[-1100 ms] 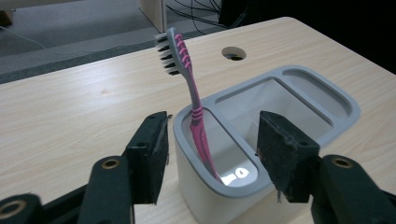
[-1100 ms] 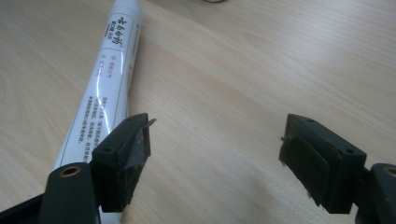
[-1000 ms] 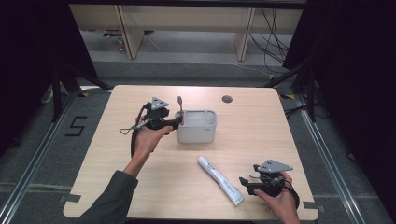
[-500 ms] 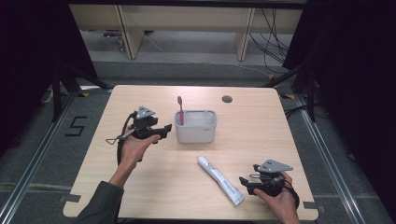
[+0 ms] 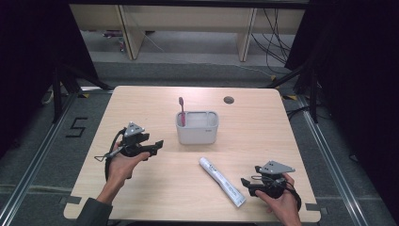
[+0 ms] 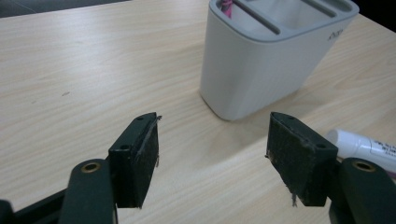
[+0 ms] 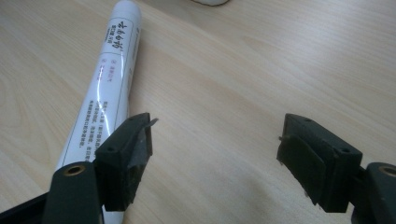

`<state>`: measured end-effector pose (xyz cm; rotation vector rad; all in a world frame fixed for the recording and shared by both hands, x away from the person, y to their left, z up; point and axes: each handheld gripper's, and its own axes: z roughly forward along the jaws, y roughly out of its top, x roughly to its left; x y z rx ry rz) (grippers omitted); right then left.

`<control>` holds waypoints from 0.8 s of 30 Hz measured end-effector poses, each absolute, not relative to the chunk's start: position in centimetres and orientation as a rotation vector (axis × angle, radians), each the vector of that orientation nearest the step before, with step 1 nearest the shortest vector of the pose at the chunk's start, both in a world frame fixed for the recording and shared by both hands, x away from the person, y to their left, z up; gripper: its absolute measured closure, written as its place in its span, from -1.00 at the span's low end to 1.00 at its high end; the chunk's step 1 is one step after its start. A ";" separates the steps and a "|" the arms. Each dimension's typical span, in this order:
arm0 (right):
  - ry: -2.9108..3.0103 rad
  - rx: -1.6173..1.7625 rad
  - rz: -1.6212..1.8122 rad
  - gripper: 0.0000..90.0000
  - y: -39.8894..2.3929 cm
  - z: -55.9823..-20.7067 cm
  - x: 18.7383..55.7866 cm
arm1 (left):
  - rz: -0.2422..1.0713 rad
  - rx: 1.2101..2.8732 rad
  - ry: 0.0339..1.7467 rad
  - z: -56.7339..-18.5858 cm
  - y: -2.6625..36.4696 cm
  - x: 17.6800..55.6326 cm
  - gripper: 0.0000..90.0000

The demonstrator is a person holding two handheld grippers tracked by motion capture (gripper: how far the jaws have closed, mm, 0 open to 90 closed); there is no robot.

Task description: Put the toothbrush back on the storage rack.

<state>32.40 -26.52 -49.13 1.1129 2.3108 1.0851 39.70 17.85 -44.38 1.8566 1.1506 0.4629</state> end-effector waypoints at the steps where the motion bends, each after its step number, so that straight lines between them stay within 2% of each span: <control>1: 2.310 1.116 1.085 -0.41 -26.5 -49.1 32.4 | 0.464 1.863 1.149 -44.5 18.0 39.5 -0.26; 11: 2.312 1.167 1.092 -0.41 -26.3 -49.1 32.2 | 0.441 1.910 1.122 -45.9 18.8 37.5 -0.37; 24: 2.317 1.137 1.096 -0.41 -26.4 -49.1 32.3 | 0.447 1.911 1.129 -46.8 19.7 36.0 -0.39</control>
